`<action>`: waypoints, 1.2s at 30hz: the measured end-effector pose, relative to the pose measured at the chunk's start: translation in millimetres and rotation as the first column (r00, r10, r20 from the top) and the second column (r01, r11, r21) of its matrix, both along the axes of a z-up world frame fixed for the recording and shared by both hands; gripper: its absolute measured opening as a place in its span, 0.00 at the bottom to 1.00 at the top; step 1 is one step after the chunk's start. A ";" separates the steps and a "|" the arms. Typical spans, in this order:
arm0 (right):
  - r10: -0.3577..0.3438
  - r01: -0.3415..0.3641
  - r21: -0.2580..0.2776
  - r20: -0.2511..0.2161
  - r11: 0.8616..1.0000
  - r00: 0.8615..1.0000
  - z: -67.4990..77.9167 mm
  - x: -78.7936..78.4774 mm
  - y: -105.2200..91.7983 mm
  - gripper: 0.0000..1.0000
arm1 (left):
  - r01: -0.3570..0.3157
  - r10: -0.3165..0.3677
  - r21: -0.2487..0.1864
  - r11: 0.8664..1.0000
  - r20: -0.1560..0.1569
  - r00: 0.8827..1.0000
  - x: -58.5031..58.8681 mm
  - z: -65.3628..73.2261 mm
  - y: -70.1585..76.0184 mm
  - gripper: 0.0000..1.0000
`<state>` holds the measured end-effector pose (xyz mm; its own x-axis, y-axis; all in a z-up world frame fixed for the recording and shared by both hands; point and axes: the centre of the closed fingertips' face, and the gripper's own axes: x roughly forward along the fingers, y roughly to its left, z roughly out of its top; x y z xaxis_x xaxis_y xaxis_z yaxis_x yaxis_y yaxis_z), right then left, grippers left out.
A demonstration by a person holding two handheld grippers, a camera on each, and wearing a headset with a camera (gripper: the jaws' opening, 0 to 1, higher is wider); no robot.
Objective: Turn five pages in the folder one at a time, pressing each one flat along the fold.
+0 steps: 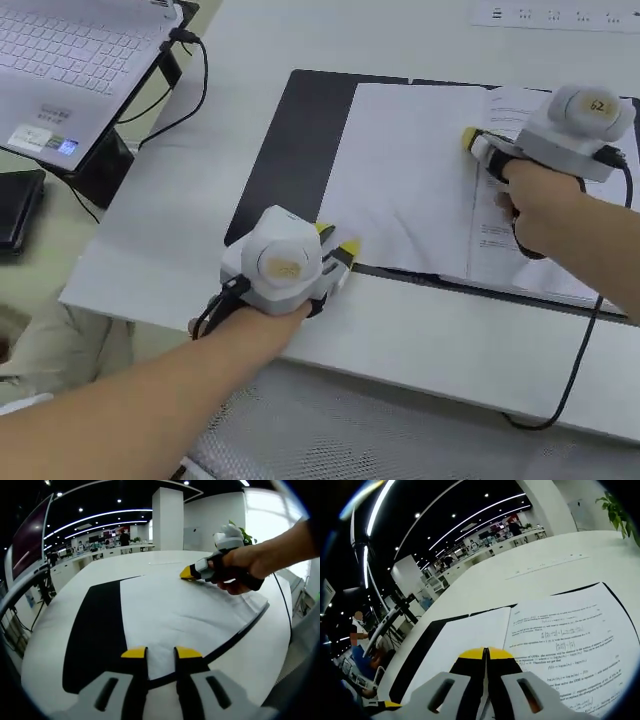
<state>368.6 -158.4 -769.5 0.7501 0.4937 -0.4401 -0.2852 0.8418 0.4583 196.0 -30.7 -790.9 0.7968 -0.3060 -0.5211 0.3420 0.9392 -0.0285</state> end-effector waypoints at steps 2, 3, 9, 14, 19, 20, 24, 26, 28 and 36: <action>-0.007 0.007 0.001 -0.006 1.000 1.000 -1.6 8.1 -1.0 0.00 | -0.001 0.001 -0.001 1.000 0.000 1.000 0.3 -0.1 0.0 0.19; -0.009 0.009 -0.001 -0.006 1.000 1.000 -2.4 13.0 -1.4 0.00 | -0.001 0.001 -0.001 1.000 0.000 1.000 0.5 -0.3 0.0 0.19; -0.016 0.016 0.000 -0.005 1.000 1.000 -5.7 35.0 -2.6 0.00 | -0.002 0.002 -0.003 1.000 0.001 1.000 1.7 -0.8 -0.8 0.19; -0.012 0.012 -0.015 0.005 1.000 1.000 -7.3 52.8 -2.7 0.00 | -0.002 0.002 -0.003 1.000 0.001 1.000 2.0 -0.6 -1.6 0.19; 0.003 -0.002 -0.047 0.015 0.999 1.000 -10.8 73.3 -4.0 0.00 | -0.003 0.003 -0.006 1.000 0.002 1.000 2.1 -0.8 -2.0 0.19; 0.003 -0.002 -0.049 0.016 0.999 1.000 -10.9 75.5 -4.1 0.00 | -0.003 0.003 -0.006 1.000 0.003 1.000 2.1 -0.8 -2.0 0.19; 0.003 -0.003 -0.038 0.011 0.999 1.000 -17.0 88.8 -7.3 0.00 | -0.006 0.006 -0.009 1.000 0.002 1.000 1.4 -0.6 -2.2 0.19; 0.007 -0.006 -0.027 0.014 1.000 1.000 -18.2 88.6 -7.6 0.00 | -0.007 0.007 -0.011 1.000 0.002 1.000 1.0 -0.4 -2.2 0.19; 0.007 -0.006 -0.018 0.024 1.000 1.000 -18.1 86.8 -7.8 0.00 | -0.006 0.006 -0.010 1.000 0.002 1.000 0.4 -0.1 -2.4 0.19; 0.026 -0.027 0.029 0.045 0.999 0.999 -15.6 58.9 -7.1 0.00 | -0.008 0.008 -0.012 1.000 0.002 1.000 -0.8 0.0 -2.6 0.19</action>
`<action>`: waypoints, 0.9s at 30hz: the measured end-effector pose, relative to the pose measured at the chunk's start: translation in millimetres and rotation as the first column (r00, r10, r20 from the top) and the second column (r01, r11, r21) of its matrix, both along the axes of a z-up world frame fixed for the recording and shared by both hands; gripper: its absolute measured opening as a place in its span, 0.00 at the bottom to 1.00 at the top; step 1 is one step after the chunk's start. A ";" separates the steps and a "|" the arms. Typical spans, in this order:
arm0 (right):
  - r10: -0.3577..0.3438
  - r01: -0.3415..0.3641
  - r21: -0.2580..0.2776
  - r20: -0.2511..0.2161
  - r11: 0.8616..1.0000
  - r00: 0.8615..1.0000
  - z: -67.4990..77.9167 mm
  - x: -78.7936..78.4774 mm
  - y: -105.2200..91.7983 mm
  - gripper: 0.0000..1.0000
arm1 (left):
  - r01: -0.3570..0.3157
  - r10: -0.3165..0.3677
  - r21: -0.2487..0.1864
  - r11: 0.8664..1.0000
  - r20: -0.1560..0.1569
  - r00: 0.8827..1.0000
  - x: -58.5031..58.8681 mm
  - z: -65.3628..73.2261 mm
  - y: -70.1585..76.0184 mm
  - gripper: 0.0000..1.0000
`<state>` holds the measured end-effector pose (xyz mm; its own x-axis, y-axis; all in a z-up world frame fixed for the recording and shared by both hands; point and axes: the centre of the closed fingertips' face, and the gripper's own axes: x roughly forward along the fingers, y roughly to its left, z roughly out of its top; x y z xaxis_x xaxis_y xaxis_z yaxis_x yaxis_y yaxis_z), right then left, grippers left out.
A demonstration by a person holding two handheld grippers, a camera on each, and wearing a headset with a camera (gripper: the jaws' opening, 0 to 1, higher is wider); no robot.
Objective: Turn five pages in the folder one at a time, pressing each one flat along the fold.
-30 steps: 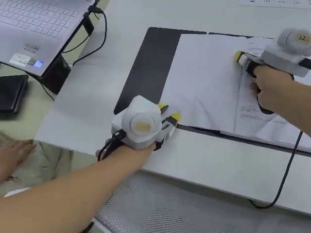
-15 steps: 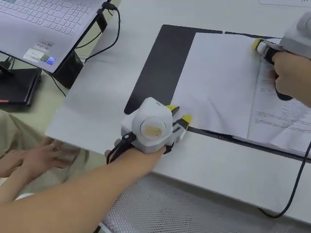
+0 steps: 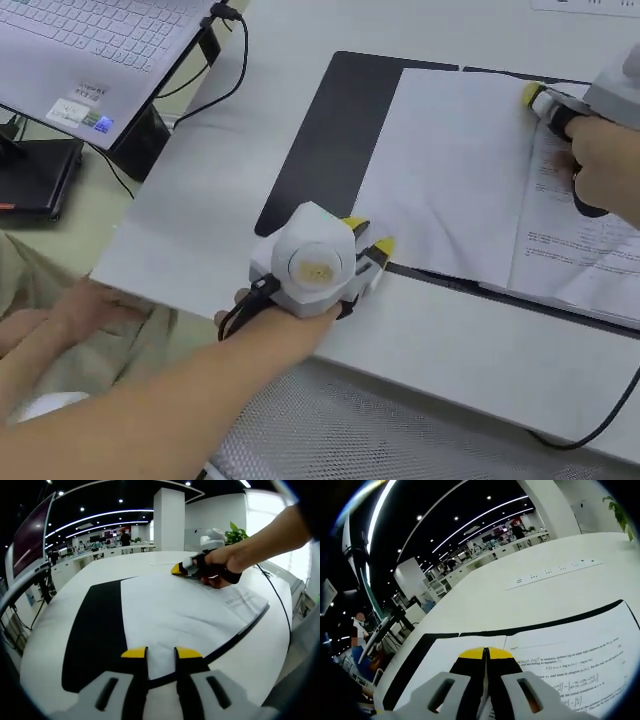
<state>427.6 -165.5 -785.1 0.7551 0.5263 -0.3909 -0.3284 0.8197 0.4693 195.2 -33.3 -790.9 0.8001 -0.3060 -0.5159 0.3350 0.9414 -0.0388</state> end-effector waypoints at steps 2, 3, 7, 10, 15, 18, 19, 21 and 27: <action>0.007 -0.007 0.010 0.008 1.000 1.000 0.5 -8.7 0.3 0.00 | 0.001 -0.001 0.001 1.000 0.000 1.000 -0.2 0.1 -0.1 0.19; 0.013 -0.013 0.017 0.013 1.000 1.000 0.7 -14.2 0.3 0.00 | 0.000 0.000 0.000 1.000 0.001 1.000 -0.2 0.0 -0.1 0.19; 0.021 -0.021 0.042 0.012 0.999 1.000 3.4 -31.3 2.2 0.00 | 0.000 0.000 0.000 1.000 0.002 1.000 -0.2 -0.1 0.0 0.19; 0.019 -0.019 0.064 0.011 0.998 1.000 3.3 -42.1 2.0 0.00 | 0.000 0.000 -0.001 1.000 0.003 1.000 -0.2 0.0 0.2 0.19; -0.004 0.003 0.096 0.005 0.995 1.000 11.7 -64.8 1.4 0.00 | -0.001 0.001 -0.001 1.000 0.005 1.000 0.2 -0.3 0.8 0.19; -0.014 0.015 0.120 -0.012 0.993 1.000 15.9 -77.5 1.8 0.00 | -0.001 0.001 -0.001 1.000 0.006 1.000 0.4 -0.4 1.3 0.19; -0.013 0.016 0.127 -0.020 0.992 1.000 14.3 -78.2 1.7 0.00 | -0.002 0.002 -0.001 1.000 0.005 1.000 0.5 -0.5 1.4 0.19; -0.008 0.011 0.129 -0.024 0.992 1.000 15.8 -86.3 3.3 0.00 | -0.002 0.002 -0.001 1.000 0.005 1.000 0.6 -0.5 1.7 0.19; -0.012 0.019 0.145 -0.046 0.989 0.999 21.7 -109.2 7.0 0.00 | -0.002 0.002 -0.002 1.000 0.006 1.000 0.8 -0.5 2.5 0.19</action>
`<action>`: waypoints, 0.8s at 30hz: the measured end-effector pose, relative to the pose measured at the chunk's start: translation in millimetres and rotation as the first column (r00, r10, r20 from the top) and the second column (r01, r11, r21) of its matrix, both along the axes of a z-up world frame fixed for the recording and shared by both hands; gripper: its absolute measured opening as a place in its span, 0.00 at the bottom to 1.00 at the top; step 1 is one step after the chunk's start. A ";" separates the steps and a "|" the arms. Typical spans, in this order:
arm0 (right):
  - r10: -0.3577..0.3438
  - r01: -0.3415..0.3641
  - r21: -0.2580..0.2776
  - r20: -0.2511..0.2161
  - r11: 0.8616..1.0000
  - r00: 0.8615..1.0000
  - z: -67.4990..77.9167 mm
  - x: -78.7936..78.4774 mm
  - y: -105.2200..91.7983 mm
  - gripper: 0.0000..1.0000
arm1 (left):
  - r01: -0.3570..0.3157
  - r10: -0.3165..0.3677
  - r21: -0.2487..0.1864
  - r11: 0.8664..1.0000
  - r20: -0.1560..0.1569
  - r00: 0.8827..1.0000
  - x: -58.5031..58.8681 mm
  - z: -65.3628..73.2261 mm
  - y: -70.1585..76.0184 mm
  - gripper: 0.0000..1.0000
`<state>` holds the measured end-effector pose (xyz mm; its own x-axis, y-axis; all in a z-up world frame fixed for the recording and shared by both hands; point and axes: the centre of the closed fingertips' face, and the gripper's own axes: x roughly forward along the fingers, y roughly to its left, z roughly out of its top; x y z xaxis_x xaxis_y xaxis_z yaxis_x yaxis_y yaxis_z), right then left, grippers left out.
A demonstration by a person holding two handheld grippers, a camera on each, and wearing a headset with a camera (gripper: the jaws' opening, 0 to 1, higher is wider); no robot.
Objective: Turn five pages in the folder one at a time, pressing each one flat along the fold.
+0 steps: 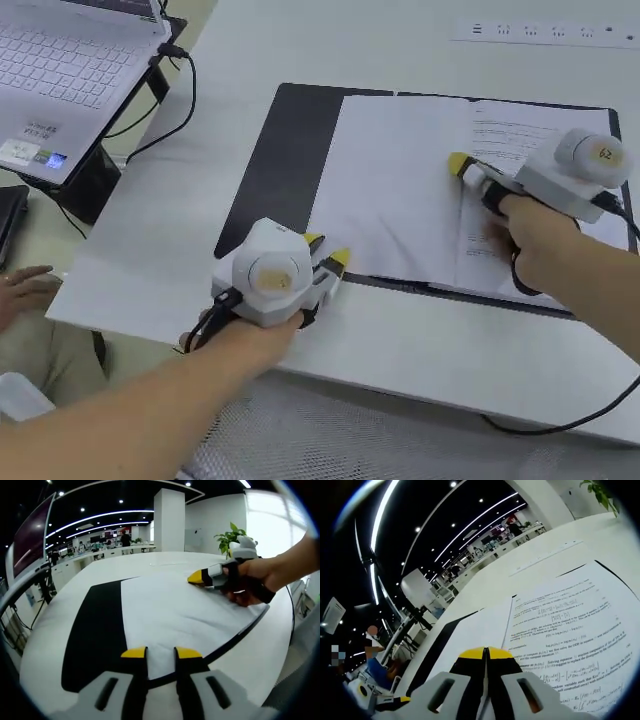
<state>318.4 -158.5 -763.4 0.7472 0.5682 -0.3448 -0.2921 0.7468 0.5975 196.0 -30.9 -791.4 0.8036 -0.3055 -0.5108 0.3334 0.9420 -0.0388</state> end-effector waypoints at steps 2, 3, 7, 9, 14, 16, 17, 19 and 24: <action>-0.006 0.006 0.011 -0.012 1.000 1.000 1.9 -7.0 0.1 0.00 | 0.000 0.000 0.000 1.000 0.000 1.000 0.0 0.2 0.2 0.19; -0.008 0.008 0.015 -0.016 1.000 1.000 2.5 -10.0 0.2 0.00 | 0.000 0.000 0.000 1.000 0.000 1.000 0.0 0.2 0.3 0.19; -0.020 0.023 0.052 -0.054 0.998 0.998 4.9 -23.3 -0.4 0.00 | 0.000 0.000 0.000 1.000 0.000 1.000 0.3 -0.1 0.5 0.19; 0.005 -0.002 0.047 -0.063 0.999 0.998 4.4 -32.0 3.2 0.00 | 0.000 0.000 0.000 1.000 0.000 1.000 0.4 -0.1 0.4 0.19; 0.017 -0.013 0.054 -0.075 0.998 0.997 2.4 -48.4 4.8 0.00 | 0.000 0.000 0.000 1.000 0.001 1.000 0.1 0.3 0.1 0.19; 0.014 -0.010 0.059 -0.076 0.998 0.997 2.8 -53.8 3.7 0.00 | 0.000 0.000 0.000 1.000 0.002 1.000 0.2 0.7 -0.1 0.19; 0.016 -0.011 0.063 -0.078 0.998 0.997 2.7 -57.5 3.5 0.00 | 0.000 0.000 0.000 1.000 0.002 1.000 -0.1 1.2 -0.4 0.19; 0.022 -0.017 0.066 -0.083 0.998 0.996 1.6 -63.0 3.4 0.00 | 0.000 0.000 0.000 1.000 0.002 1.000 -0.3 1.5 -0.6 0.19; 0.044 -0.037 0.069 -0.099 0.997 0.994 -3.0 -75.2 3.3 0.00 | 0.002 -0.002 0.002 1.000 0.004 1.000 -1.2 2.0 -1.0 0.19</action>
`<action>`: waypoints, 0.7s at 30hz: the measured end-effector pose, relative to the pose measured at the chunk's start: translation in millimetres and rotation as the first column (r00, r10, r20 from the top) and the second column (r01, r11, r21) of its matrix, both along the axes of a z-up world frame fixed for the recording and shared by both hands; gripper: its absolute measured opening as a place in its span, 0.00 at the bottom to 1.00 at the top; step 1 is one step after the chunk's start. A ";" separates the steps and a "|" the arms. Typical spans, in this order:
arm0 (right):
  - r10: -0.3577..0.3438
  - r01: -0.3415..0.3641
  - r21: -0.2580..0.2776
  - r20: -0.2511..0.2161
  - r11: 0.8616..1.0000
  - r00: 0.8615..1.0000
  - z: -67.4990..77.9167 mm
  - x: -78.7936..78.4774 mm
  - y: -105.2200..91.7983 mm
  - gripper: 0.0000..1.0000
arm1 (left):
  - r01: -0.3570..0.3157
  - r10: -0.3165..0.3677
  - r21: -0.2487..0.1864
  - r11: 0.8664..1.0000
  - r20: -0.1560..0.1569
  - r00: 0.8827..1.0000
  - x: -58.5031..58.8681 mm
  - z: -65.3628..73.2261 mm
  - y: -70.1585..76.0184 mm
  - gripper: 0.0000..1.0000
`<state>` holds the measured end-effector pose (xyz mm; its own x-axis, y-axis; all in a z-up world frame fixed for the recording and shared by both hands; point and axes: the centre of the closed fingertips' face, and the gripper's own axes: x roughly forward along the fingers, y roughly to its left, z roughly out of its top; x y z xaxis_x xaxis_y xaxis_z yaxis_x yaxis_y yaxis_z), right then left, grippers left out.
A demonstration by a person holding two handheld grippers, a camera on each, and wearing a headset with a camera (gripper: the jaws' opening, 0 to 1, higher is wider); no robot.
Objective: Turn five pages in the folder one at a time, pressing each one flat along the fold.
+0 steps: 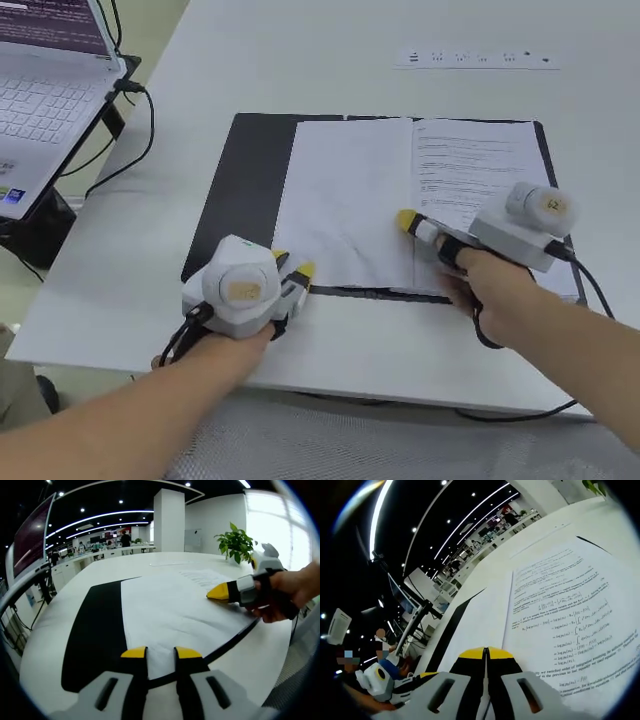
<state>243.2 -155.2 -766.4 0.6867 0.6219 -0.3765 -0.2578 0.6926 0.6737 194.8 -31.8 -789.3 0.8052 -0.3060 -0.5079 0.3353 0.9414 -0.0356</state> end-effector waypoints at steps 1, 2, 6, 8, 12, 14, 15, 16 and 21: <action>0.003 -0.003 0.001 -0.003 1.000 1.000 -0.5 -2.4 -0.1 0.00 | 0.000 0.000 0.000 1.000 0.000 1.000 -0.2 0.0 0.0 0.19; 0.005 -0.005 0.007 -0.013 1.000 1.000 -1.5 -5.8 -0.1 0.00 | -0.001 0.001 -0.001 1.000 0.000 1.000 -0.4 0.1 0.0 0.19; 0.020 -0.019 0.011 -0.033 1.000 0.999 -4.2 -18.0 0.2 0.00 | 0.000 0.000 -0.001 1.000 0.000 1.000 -0.7 0.2 0.1 0.19; 0.025 -0.023 0.025 -0.055 0.999 0.998 -5.4 -25.3 0.5 0.00 | -0.001 0.001 -0.001 1.000 0.000 1.000 -0.9 0.2 0.1 0.19; 0.038 -0.035 0.041 -0.080 0.999 0.996 -6.7 -38.2 1.4 0.00 | 0.000 0.000 0.000 1.000 0.000 1.000 -1.1 0.2 -0.2 0.19; 0.042 -0.037 0.047 -0.091 0.998 0.995 -8.9 -38.9 -0.5 0.00 | 0.001 -0.001 0.001 1.000 0.000 1.000 -1.3 0.3 -0.5 0.19; 0.040 -0.035 0.055 -0.101 0.998 0.994 -10.3 -40.1 -1.5 0.00 | 0.001 -0.001 0.001 1.000 -0.001 1.000 -1.3 0.3 -0.4 0.19; 0.038 -0.032 0.060 -0.107 0.998 0.994 -11.1 -41.9 -2.2 0.00 | 0.002 -0.002 0.002 1.000 -0.001 1.000 -1.3 0.3 -0.4 0.19; 0.034 -0.023 0.079 -0.141 0.997 0.989 -12.4 -56.6 -4.5 0.00 | 0.001 -0.001 0.002 1.000 -0.003 1.000 -1.5 0.6 -0.6 0.19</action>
